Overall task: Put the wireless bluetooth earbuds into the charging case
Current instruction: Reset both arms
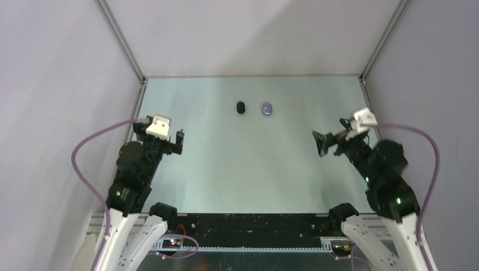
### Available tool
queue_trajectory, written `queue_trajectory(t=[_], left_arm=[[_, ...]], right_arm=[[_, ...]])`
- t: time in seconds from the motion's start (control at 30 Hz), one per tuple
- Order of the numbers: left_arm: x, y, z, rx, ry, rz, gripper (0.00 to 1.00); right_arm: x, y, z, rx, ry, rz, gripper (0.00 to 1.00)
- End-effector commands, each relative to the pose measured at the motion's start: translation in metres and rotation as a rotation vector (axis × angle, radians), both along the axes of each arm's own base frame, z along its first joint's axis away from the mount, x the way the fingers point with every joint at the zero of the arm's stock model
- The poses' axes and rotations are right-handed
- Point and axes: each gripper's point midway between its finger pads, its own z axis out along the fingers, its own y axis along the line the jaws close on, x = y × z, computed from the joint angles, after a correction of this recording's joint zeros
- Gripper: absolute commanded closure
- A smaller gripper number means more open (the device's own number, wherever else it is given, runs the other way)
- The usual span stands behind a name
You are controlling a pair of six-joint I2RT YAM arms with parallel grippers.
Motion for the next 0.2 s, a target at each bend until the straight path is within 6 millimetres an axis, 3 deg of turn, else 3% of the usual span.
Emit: queue_trajectory(t=[0.0, 0.17], left_arm=[[-0.024, -0.002, 0.000, -0.075, -0.065, -0.043, 0.01], [-0.029, 0.010, -0.008, -0.102, -0.109, 0.020, 0.01]], right_arm=[[-0.022, -0.022, 0.018, 0.038, -0.205, -0.067, 0.01], [-0.019, -0.030, 0.001, 0.035, -0.221, -0.109, 0.01]])
